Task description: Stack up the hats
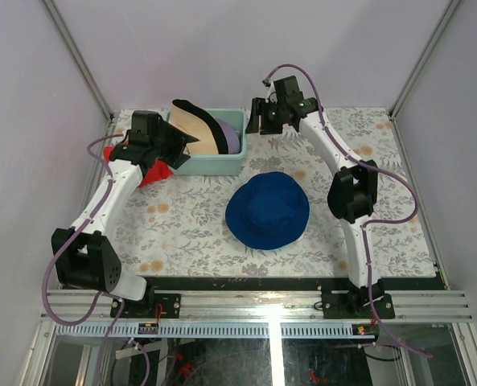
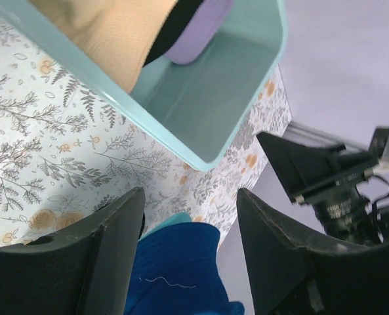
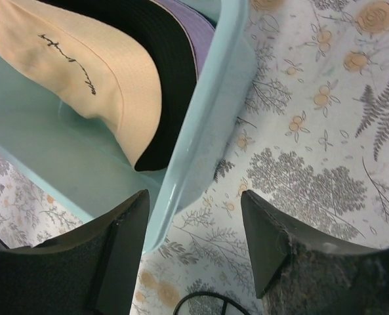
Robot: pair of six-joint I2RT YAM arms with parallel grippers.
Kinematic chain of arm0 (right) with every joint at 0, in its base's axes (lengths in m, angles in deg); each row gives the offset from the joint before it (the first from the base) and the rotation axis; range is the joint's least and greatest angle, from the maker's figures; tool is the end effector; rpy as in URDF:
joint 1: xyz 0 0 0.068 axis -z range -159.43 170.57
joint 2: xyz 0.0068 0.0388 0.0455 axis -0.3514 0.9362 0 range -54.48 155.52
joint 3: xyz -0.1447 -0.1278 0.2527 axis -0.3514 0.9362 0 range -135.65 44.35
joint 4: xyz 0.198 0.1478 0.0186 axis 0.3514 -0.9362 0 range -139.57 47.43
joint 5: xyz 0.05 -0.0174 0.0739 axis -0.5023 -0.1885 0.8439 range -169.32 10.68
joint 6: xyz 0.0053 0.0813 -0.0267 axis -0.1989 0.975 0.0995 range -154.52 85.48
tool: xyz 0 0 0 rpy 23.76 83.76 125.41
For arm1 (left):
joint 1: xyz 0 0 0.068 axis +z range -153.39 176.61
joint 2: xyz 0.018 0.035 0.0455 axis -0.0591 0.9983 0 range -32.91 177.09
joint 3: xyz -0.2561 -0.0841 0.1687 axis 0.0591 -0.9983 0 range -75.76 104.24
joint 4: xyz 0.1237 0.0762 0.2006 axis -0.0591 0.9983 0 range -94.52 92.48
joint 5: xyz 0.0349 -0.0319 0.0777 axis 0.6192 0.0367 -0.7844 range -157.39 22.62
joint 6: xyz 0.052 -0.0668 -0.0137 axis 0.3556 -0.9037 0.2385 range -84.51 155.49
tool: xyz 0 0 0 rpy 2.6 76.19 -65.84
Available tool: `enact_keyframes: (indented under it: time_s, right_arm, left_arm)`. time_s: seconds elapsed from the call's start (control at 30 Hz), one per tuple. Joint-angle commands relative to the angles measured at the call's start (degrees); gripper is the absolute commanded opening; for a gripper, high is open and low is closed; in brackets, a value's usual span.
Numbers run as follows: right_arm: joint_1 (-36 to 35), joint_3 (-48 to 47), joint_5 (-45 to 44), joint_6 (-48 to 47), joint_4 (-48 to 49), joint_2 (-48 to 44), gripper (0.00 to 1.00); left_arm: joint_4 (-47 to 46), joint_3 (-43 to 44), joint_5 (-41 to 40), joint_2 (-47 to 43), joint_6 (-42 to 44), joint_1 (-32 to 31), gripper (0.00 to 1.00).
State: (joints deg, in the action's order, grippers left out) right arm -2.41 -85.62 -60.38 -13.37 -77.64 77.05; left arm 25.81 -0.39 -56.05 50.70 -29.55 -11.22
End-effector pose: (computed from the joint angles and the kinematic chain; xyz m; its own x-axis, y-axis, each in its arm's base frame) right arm 0.5193 0.2470 0.3129 -0.7319 0.0602 -0.6787 -0.3700 0.8014 0.4700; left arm 0.3327 -0.0608 0.3561 -0.5198 -0.8258 -0.2189 -0.4392 0.4781 -0.7606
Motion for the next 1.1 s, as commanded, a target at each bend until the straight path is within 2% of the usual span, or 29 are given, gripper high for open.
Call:
enact_keyframes:
  time_s: [0.0,0.13,0.27,0.53,0.8,0.87,0.9,0.97,1.07]
  right_arm:
    - [0.6,2.7,-3.5,-0.9,0.2,-7.8,0.66]
    - [1.2,5.4,-5.0,-0.9,-0.2,-10.3,0.67]
    - [2.0,9.0,-5.6,-0.8,1.1,-13.3,0.67]
    - [2.7,16.6,-6.3,-0.6,4.6,-19.2,0.67]
    - [4.2,20.2,-7.0,-0.6,5.9,-22.4,0.67]
    - [4.5,20.9,-7.2,-0.7,6.1,-23.1,0.67]
    - [4.7,21.4,-7.4,-0.7,6.2,-23.5,0.67]
    - [5.0,22.7,-7.8,-0.7,6.8,-24.3,0.67]
    - [5.4,23.5,-8.0,-0.6,6.9,-25.1,0.67]
  left_arm:
    - [0.4,-3.0,-5.5,-0.2,-10.8,0.1,0.58]
    - [0.0,-6.4,-2.6,0.0,-16.4,0.0,0.59]
    - [-0.5,-7.8,-4.0,-0.7,-19.3,0.1,0.60]
    - [-1.4,-2.4,-4.8,6.5,-18.7,0.4,0.62]
    - [-0.6,1.9,-4.3,14.0,-15.5,0.7,0.60]
    - [-0.3,3.5,-3.6,16.1,-13.6,1.1,0.54]
    - [-0.6,4.3,-2.6,17.2,-12.6,1.4,0.47]
    - [-0.8,6.9,0.4,20.2,-9.3,2.1,0.25]
    - [0.4,14.2,7.0,27.3,-2.3,3.3,0.03]
